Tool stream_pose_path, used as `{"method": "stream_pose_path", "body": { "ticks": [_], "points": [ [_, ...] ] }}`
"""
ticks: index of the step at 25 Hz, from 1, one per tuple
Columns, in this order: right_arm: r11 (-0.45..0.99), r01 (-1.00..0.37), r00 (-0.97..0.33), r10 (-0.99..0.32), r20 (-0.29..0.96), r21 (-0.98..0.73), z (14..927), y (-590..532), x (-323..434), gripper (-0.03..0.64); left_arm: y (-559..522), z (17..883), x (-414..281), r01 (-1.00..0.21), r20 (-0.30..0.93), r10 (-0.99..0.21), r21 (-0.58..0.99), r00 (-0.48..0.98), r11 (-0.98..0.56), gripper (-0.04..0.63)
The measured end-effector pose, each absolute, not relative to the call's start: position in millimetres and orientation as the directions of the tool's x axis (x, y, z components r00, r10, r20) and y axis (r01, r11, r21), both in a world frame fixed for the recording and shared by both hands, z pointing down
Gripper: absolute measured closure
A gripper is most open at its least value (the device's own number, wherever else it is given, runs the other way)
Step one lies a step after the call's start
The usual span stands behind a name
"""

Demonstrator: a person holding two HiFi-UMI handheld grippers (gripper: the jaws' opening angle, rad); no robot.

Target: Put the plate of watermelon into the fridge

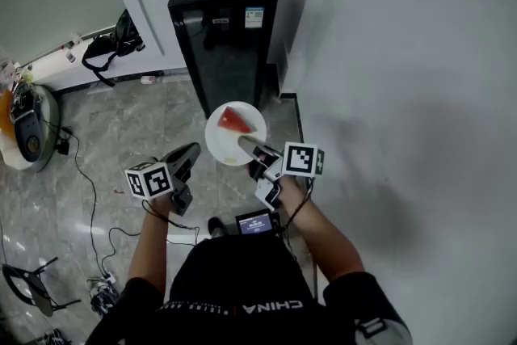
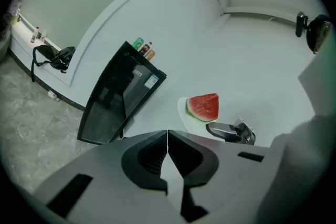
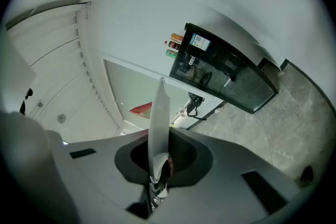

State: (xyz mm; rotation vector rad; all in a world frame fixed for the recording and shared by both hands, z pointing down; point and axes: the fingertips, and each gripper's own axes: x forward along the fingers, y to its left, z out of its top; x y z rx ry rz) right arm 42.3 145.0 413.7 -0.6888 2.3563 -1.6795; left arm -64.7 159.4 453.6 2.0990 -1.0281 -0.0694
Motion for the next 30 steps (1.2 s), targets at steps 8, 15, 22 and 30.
{"method": "stream_pose_path", "body": {
  "ticks": [8, 15, 22, 30],
  "points": [
    [0.253, -0.257, -0.881, -0.459, 0.118, -0.933, 421, 143, 46, 0.594, 158, 453, -64, -0.630, 0.251, -0.692, 0.684, 0.677, -0.368, 0.581],
    [0.237, -0.260, -0.874, -0.470, 0.123, -0.936, 422, 141, 48, 0.594, 160, 447, -61, -0.582, 0.197, -0.688, 0.716, 0.698, -0.386, 0.581],
    [0.247, -0.249, -0.881, -0.459, 0.113, -0.937, 422, 143, 46, 0.594, 161, 450, -58, -0.589, 0.212, -0.684, 0.713, 0.698, -0.381, 0.581],
    [0.259, -0.255, -0.880, -0.461, 0.113, -0.932, 423, 141, 51, 0.594, 160, 454, -54, -0.586, 0.219, -0.674, 0.716, 0.705, -0.380, 0.581]
  ]
}}
